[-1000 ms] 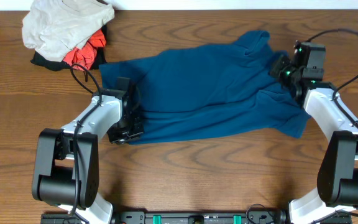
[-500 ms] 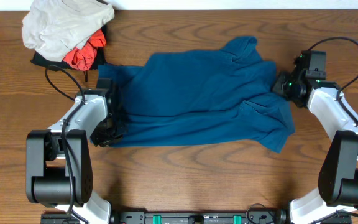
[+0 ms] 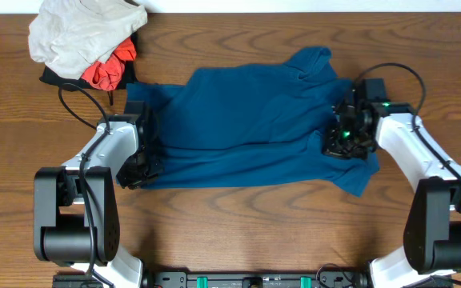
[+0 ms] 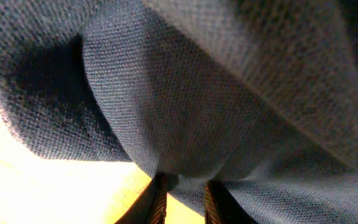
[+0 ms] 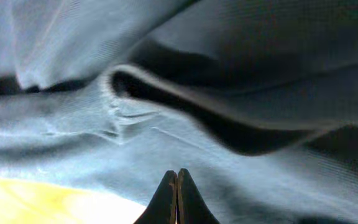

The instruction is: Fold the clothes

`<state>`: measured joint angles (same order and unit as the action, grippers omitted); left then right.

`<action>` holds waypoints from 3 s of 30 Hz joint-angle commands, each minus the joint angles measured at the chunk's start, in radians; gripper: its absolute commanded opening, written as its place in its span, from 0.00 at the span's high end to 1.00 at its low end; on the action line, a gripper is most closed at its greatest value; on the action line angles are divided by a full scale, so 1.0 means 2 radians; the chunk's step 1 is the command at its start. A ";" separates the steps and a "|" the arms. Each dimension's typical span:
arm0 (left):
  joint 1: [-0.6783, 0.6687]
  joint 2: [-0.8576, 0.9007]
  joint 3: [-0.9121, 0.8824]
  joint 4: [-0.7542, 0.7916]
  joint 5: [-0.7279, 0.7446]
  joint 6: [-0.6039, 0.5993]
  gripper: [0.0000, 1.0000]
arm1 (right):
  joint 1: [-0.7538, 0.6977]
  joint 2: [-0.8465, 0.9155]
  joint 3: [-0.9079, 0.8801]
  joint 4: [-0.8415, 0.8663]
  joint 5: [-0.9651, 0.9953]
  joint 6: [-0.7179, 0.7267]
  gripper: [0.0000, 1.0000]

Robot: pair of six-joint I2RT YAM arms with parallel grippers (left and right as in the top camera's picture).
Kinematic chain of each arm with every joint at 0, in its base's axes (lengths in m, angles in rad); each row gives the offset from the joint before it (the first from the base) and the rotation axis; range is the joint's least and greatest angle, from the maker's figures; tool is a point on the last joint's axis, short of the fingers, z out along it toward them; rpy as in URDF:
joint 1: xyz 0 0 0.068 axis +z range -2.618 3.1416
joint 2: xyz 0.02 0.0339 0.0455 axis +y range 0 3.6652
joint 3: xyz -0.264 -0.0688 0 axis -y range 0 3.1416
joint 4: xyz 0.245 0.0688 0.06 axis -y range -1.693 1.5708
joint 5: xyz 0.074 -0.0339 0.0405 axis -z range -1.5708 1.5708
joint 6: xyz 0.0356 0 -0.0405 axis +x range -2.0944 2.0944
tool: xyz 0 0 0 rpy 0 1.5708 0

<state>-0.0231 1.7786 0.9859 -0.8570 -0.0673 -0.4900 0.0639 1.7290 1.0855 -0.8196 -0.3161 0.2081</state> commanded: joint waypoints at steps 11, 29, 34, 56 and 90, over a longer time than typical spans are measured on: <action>-0.013 -0.040 0.000 -0.019 0.088 0.069 0.79 | 0.010 -0.010 -0.008 0.022 0.067 0.040 0.92; -0.109 -0.080 0.000 0.069 0.148 0.016 0.79 | 0.010 -0.004 -0.076 0.120 0.084 0.061 0.92; -0.104 -0.058 0.000 0.055 0.086 0.008 0.79 | 0.003 -0.004 -0.076 0.128 0.102 0.060 0.92; -0.036 0.008 0.000 0.049 0.023 0.003 0.79 | -0.058 -0.004 -0.076 0.133 0.107 0.064 0.98; 0.003 0.029 0.000 0.078 -0.025 0.070 0.78 | -0.211 -0.004 -0.076 0.073 0.244 0.092 0.99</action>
<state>-0.0212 1.7851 1.0039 -0.7303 -0.0353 -0.4011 -0.3099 1.7191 0.9405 -0.6727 0.0010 0.3679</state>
